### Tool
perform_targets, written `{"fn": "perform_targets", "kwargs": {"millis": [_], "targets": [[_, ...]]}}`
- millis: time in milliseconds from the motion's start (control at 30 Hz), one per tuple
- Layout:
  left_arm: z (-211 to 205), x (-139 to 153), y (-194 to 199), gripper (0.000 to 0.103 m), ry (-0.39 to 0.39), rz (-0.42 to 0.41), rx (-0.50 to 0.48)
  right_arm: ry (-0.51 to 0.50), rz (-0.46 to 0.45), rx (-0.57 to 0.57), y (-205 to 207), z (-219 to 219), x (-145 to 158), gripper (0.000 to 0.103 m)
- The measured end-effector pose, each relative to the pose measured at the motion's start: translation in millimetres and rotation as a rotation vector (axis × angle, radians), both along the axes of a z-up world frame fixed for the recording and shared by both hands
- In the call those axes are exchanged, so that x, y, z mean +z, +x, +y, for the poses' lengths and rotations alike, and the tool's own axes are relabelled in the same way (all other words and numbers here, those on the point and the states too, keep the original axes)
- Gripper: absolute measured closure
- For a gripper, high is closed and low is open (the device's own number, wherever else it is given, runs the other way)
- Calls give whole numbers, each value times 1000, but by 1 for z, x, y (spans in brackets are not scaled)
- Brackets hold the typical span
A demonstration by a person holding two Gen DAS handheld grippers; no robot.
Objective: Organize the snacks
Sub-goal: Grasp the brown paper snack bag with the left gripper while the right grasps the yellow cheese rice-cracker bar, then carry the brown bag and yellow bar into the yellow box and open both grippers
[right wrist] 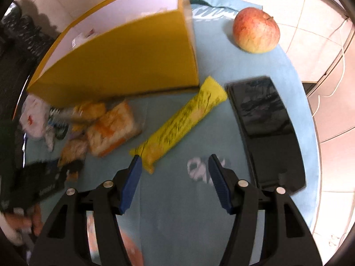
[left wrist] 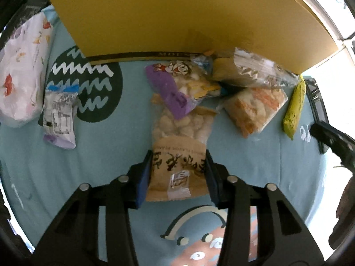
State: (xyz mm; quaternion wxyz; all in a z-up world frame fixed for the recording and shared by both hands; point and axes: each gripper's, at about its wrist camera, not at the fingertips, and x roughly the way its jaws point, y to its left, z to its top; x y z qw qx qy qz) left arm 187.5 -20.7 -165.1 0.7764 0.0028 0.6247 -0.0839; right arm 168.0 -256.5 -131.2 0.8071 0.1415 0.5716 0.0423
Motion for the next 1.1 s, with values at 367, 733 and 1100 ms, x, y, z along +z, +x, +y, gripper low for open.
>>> {"fn": "perform_targets", "kwargs": {"millis": [367, 733, 1100], "targets": [[3, -1, -3, 58, -5, -6, 2, -138, 27, -9, 38, 23, -28, 60], [19, 9, -41, 65, -18, 7, 26, 21, 34, 110, -23, 1, -10, 84], [39, 81, -63, 65, -90, -103, 51, 148, -119, 129, -39, 3, 58, 83]]}}
